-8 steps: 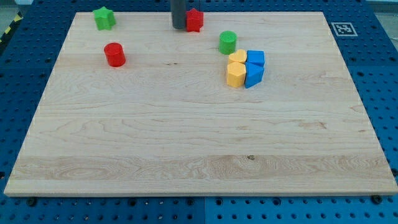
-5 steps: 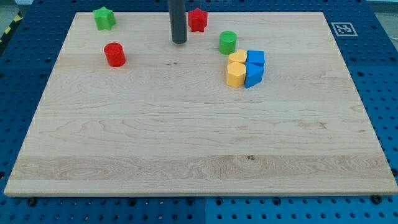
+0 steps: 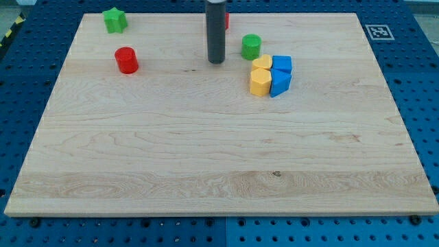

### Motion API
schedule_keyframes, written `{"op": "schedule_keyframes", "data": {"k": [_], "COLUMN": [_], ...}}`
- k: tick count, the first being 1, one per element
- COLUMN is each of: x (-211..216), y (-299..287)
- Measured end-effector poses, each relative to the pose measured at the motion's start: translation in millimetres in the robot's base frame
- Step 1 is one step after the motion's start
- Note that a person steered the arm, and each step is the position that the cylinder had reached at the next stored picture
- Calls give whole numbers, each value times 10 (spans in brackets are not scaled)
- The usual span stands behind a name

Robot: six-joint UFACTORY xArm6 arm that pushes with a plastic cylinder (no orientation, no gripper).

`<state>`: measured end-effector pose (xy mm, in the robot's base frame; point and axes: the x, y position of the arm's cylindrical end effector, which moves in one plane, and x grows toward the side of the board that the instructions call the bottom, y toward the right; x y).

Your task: Move the yellow hexagon to the right of the blue triangle

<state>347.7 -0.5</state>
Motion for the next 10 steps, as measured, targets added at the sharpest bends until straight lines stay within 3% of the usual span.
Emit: {"op": "schedule_keyframes", "data": {"k": [2,3,4,6,8,9,10], "x": [559,839,1116,1212,1821,2061,2148], "y": [996,1206,1057,503,388,-31,38]}}
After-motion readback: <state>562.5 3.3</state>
